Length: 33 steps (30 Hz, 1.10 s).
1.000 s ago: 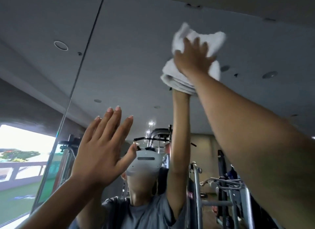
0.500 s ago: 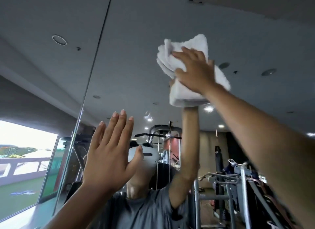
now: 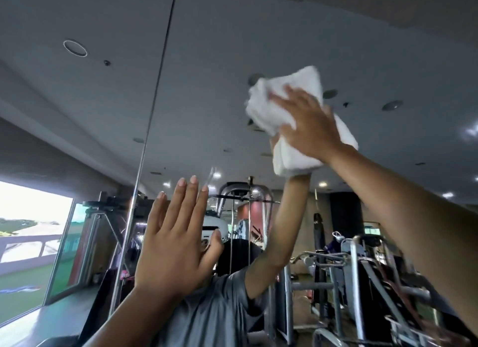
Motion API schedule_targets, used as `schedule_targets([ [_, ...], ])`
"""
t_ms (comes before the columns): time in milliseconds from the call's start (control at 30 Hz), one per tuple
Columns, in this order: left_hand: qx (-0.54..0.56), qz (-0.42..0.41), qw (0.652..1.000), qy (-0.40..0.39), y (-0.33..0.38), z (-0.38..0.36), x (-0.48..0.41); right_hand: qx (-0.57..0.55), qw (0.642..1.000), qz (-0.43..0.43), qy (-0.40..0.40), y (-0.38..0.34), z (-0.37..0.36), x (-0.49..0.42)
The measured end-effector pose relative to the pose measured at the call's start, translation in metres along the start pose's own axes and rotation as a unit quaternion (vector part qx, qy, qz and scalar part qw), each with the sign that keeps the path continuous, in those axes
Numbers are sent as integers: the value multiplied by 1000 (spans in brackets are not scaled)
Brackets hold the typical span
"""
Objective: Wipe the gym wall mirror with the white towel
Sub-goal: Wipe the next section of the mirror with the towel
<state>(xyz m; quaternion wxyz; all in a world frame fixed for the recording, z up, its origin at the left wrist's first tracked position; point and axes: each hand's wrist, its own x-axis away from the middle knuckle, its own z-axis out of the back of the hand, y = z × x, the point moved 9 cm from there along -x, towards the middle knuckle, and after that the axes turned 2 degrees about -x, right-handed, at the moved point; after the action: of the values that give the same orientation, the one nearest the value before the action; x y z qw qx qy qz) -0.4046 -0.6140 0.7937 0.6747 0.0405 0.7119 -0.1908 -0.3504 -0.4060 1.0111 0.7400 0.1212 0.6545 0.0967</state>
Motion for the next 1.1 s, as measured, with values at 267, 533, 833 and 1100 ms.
schedule_targets([
  [267, 16, 7, 1000, 0, -3, 1, 2, 38, 992, 122, -23, -106, -22, 39],
  [533, 10, 12, 1000, -17, 0, -1, 9, 83, 987, 136, -5, -17, -4, 61],
  [833, 17, 5, 1000, 1, -3, 1, 10, 56, 982, 179, -6, -113, -26, 100],
  [1100, -1, 8, 1000, -11, 1, -3, 11, 77, 995, 70, 2, 3, -3, 93],
])
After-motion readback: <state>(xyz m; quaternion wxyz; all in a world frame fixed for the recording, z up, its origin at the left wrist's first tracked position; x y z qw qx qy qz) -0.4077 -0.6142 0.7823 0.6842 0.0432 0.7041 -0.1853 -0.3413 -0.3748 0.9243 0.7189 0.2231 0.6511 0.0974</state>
